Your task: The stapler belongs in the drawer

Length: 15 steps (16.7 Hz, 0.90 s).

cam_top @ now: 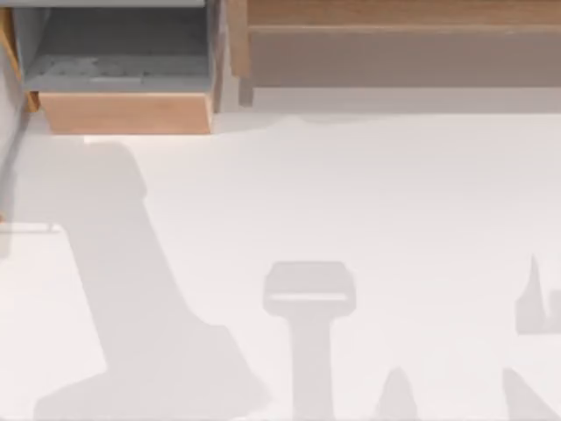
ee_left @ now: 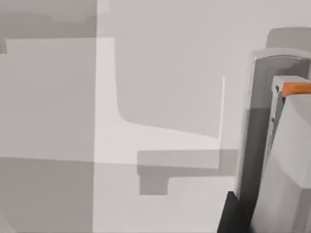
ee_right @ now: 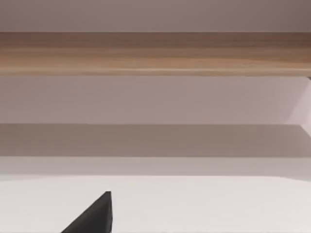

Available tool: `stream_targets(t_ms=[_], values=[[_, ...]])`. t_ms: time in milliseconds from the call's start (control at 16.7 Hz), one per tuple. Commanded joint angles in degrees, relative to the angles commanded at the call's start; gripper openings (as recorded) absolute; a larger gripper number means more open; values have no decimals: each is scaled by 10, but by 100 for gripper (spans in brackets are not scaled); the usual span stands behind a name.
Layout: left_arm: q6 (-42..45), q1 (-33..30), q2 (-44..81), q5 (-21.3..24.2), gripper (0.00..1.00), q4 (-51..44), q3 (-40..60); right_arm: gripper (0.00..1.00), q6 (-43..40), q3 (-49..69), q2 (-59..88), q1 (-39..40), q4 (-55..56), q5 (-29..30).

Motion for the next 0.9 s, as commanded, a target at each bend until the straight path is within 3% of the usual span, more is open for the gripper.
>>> stream_targets(t_ms=[720, 900], values=[[36, -11, -18, -32, 0, 17, -47, 100, 0, 0, 0, 0, 0, 0], [36, -11, -18, -32, 23, 17, -47, 100, 0, 0, 0, 0, 0, 0]])
